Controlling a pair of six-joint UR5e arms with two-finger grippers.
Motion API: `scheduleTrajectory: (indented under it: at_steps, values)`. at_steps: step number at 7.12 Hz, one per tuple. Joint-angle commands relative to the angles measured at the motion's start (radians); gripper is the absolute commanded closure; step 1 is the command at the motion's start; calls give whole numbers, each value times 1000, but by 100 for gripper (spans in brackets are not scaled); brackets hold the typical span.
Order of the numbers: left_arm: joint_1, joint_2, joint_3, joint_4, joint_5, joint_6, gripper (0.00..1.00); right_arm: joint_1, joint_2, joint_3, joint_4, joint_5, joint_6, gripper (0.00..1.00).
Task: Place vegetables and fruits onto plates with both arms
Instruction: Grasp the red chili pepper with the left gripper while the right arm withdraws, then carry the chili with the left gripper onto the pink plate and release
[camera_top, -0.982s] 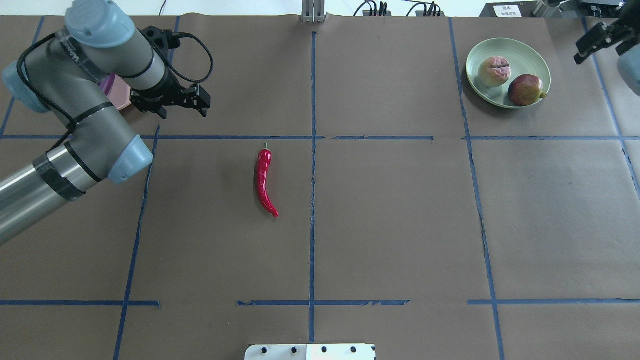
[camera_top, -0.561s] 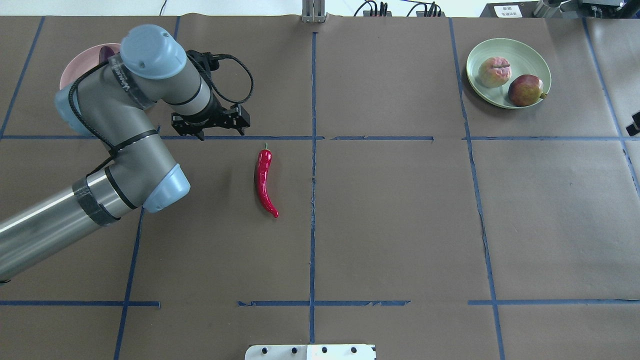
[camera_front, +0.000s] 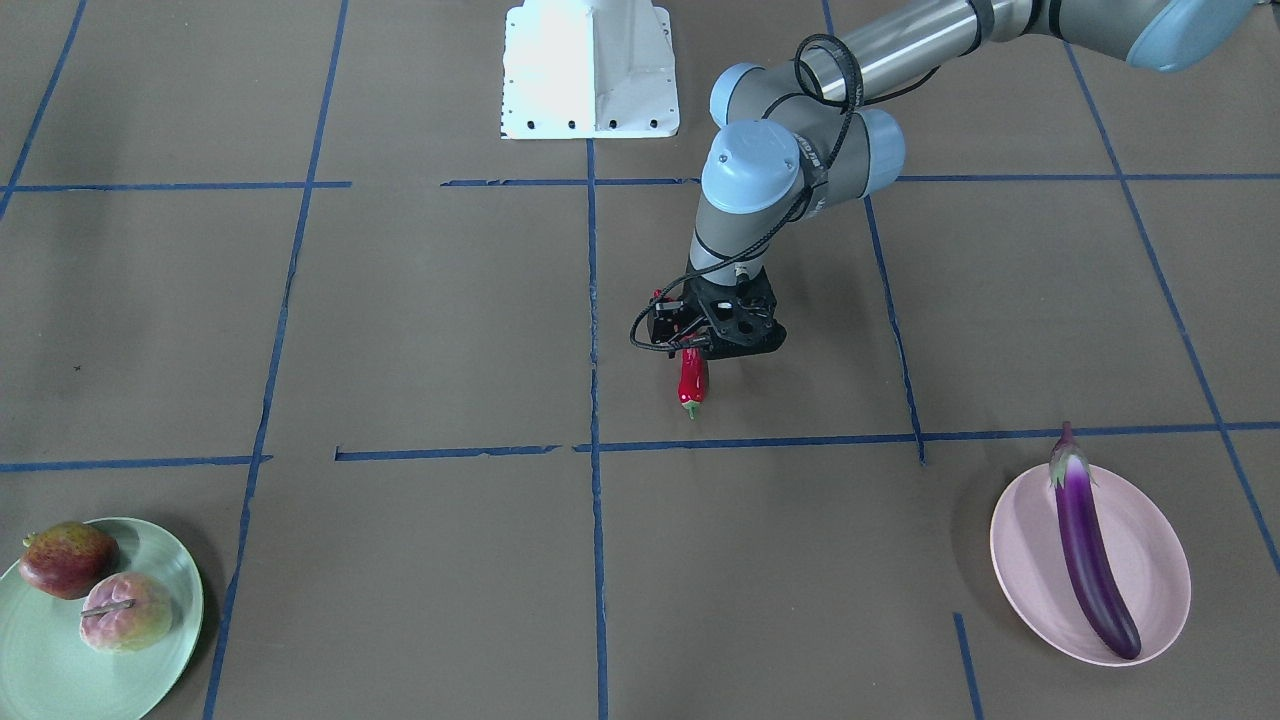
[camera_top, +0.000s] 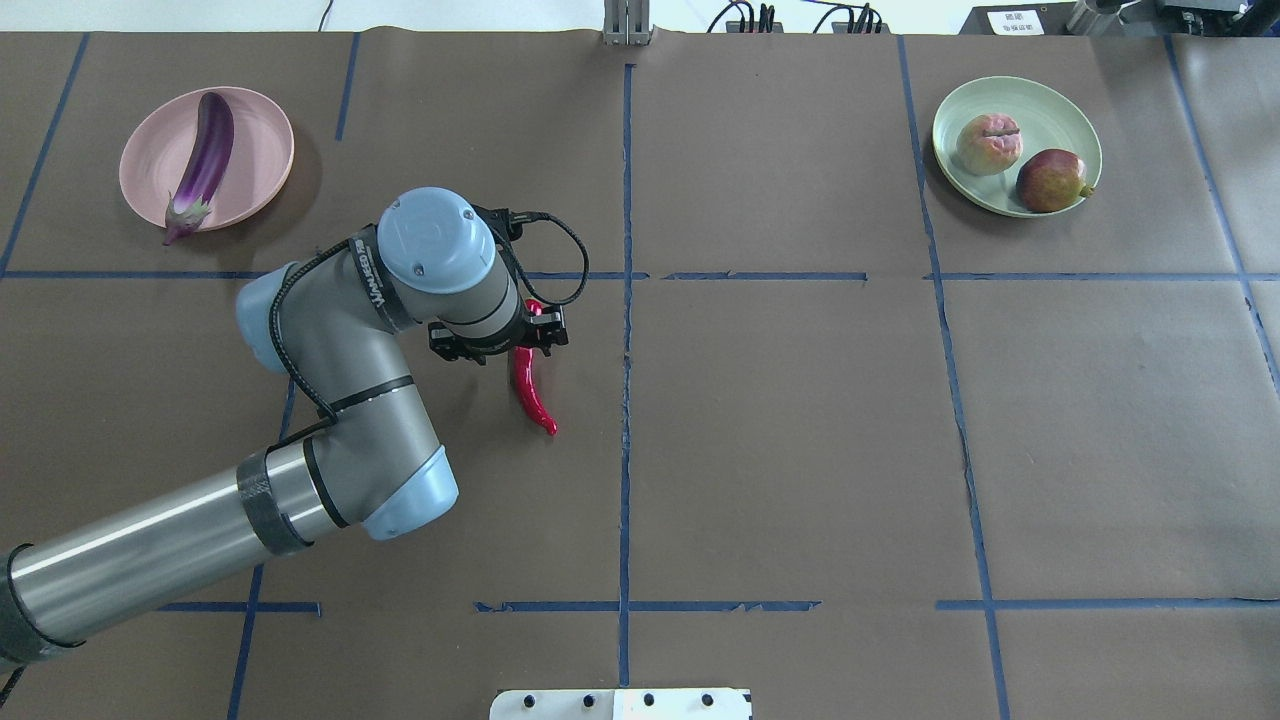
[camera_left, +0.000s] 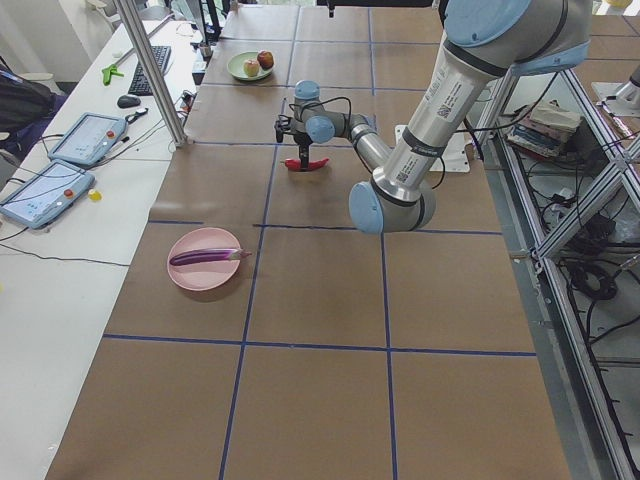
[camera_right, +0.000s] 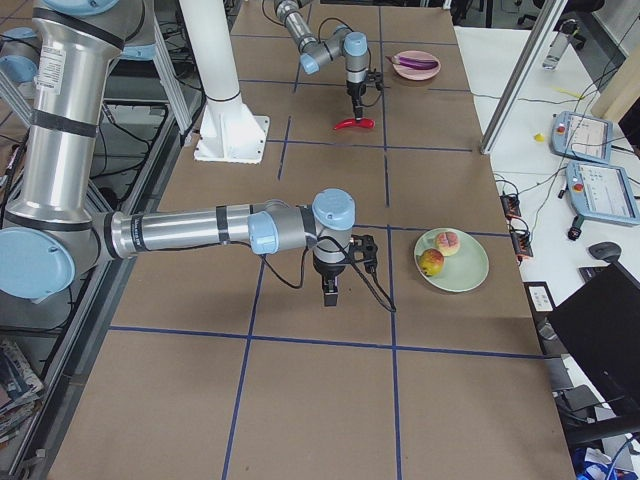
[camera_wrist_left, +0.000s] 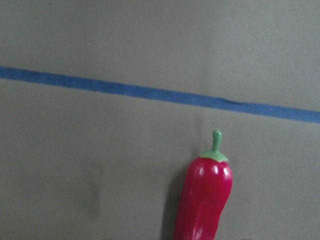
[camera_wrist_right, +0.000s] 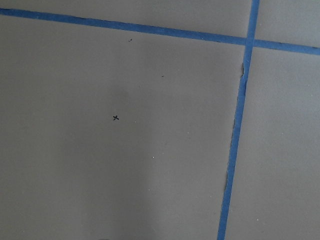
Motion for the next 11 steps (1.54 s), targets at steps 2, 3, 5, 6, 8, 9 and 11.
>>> scheduleTrajectory:
  at_steps: [2, 3, 5, 6, 8, 9, 11]
  values:
    - [44, -12, 2, 0, 48, -10, 98, 0, -3, 0, 3, -1, 0, 0]
    - [40, -9, -4, 2, 48, -10, 100, 0, -3, 0, 4, -1, 0, 0]
    - [-67, -3, -12, 31, 36, 6, 100, 0, -3, 0, 4, -1, 0, 0]
    - [-162, 14, -11, 34, -19, 45, 100, 0, -3, -1, 4, -2, 0, 0]
    - [-412, 54, 82, 31, -202, 275, 100, 0, -3, -7, 4, -1, 1, 0]
    - [-481, 53, 183, 22, -214, 430, 100, 0, -3, -8, 4, -2, 4, 0]
    - [-551, 47, 375, -57, -214, 580, 100, 0, -3, -4, 4, -2, 9, 0]
